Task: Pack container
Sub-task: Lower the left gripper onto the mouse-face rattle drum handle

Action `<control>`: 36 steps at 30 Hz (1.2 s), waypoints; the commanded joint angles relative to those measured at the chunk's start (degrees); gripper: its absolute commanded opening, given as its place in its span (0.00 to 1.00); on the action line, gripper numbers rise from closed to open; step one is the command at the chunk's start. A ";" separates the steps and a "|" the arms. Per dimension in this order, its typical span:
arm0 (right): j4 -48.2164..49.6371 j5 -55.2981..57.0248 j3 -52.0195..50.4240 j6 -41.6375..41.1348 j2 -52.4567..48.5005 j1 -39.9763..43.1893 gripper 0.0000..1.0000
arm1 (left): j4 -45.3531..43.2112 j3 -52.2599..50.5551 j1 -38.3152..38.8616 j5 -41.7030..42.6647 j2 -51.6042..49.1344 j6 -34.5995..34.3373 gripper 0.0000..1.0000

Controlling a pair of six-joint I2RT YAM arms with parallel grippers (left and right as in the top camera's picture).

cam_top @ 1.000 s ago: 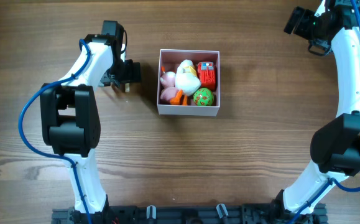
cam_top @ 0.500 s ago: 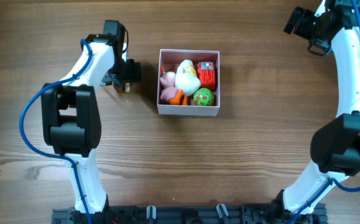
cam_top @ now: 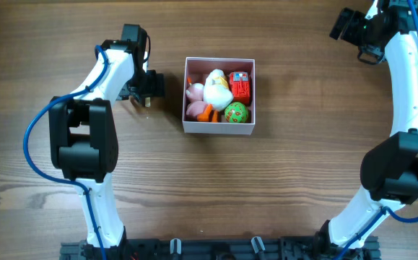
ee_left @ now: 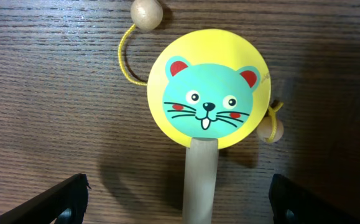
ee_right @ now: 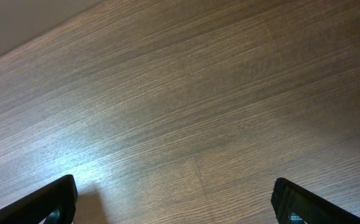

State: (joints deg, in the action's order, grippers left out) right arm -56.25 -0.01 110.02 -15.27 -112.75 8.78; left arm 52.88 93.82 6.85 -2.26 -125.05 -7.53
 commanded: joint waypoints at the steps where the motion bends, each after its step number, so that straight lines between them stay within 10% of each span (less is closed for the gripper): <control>1: 0.11 -0.74 -0.13 0.09 0.46 -0.13 1.00 | 0.11 -0.09 0.17 -1.03 -0.66 1.14 0.93; 26: 0.11 -0.74 -0.13 0.07 0.46 -0.13 1.00 | -1.07 -5.64 0.17 -1.73 -0.66 1.14 0.96; 36: 0.11 -0.74 -0.13 0.09 0.46 -0.13 1.00 | -2.08 -5.40 0.17 -2.14 -0.63 1.14 0.60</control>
State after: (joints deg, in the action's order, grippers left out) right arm -56.25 -0.01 110.02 -15.27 -112.75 8.78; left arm 51.29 90.08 7.16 -1.87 -124.49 -6.72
